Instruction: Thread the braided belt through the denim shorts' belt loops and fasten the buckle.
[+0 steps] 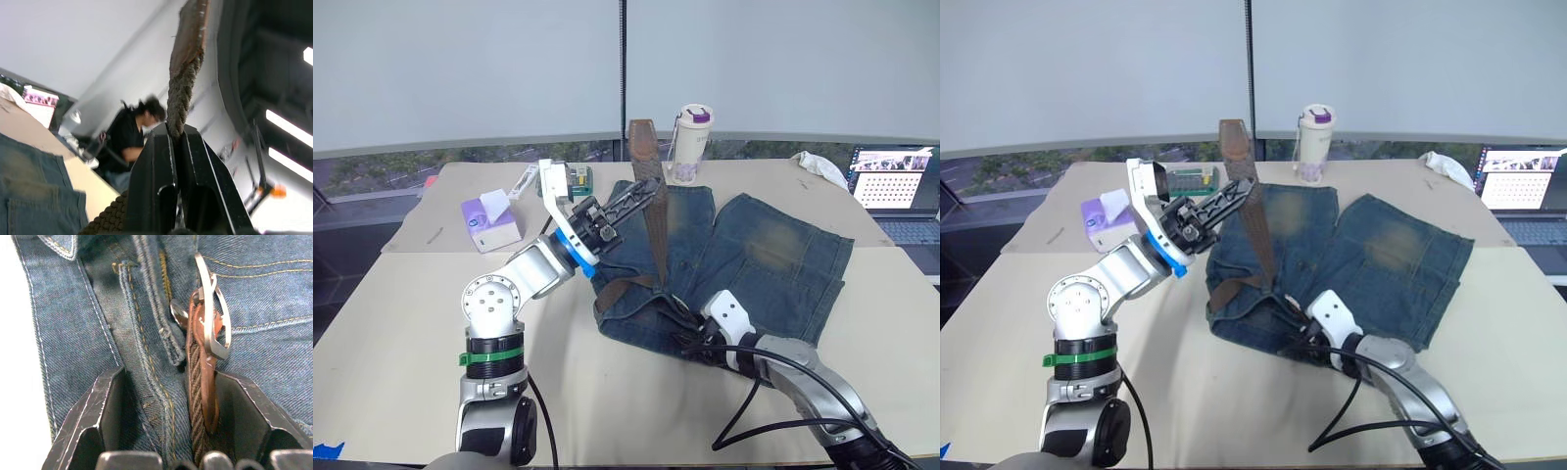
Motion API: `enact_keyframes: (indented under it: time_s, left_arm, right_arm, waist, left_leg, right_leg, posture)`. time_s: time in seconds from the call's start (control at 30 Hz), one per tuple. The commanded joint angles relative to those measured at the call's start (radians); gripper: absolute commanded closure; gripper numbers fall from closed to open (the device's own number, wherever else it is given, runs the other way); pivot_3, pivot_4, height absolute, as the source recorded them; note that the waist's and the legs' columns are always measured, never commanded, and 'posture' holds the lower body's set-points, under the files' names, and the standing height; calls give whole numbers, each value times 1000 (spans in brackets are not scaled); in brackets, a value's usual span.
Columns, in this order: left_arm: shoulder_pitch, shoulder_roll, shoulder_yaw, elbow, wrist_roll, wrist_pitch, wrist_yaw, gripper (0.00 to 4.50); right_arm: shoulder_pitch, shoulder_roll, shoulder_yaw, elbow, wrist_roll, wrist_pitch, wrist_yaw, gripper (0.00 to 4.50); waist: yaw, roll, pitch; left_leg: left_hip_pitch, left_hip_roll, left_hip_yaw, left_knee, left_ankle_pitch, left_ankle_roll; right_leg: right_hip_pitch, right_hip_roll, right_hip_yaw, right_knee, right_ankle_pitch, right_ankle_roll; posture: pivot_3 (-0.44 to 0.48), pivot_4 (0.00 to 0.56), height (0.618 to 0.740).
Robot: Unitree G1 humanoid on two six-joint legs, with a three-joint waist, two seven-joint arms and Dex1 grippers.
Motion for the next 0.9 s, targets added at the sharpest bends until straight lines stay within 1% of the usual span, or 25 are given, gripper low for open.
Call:
enact_keyframes:
  time_s: [0.03,0.23,0.33,0.53,0.73,0.9]
  left_arm:
    - [-55,-5,41,6,-56,-39,45,4500]
    - [-75,-8,59,36,-88,-57,83,4500]
    - [-92,-25,81,46,-132,-77,116,4500]
    - [-95,-39,94,44,-177,-99,160,4500]
    - [-43,14,14,17,-83,-48,91,4500]
    - [-7,54,-42,-5,-15,-27,36,4500]
  right_arm:
    - [23,-6,33,24,-38,17,19,1429]
    - [28,-15,41,38,-78,4,31,1429]
    - [34,-22,48,44,-98,0,36,1429]
    - [45,-16,50,43,-118,-4,40,1429]
    - [40,-4,30,35,-113,-40,48,1429]
    - [35,25,-50,-44,-21,-59,84,1429]
  waist:
    - [0,0,0]
    - [0,-1,0]
    - [1,-1,0]
    - [1,-2,-1]
    - [1,-2,-1]
    - [1,-2,-1]
  left_leg:
    - [0,0,0,0,1,-1]
    - [0,0,0,0,1,-2]
    - [0,0,0,0,1,-2]
    - [0,0,0,0,2,-3]
    - [0,0,0,0,2,-3]
    - [0,0,0,0,2,-3]
  right_leg:
    - [0,0,0,0,0,0]
    - [0,0,0,0,0,0]
    - [0,0,0,0,0,0]
    - [0,0,0,0,0,0]
    - [0,0,0,0,0,0]
    - [0,0,0,0,0,0]
  posture:
    - [0,150,740]
    - [0,150,740]
    - [0,150,740]
    - [0,150,740]
    - [0,150,740]
    - [0,150,740]
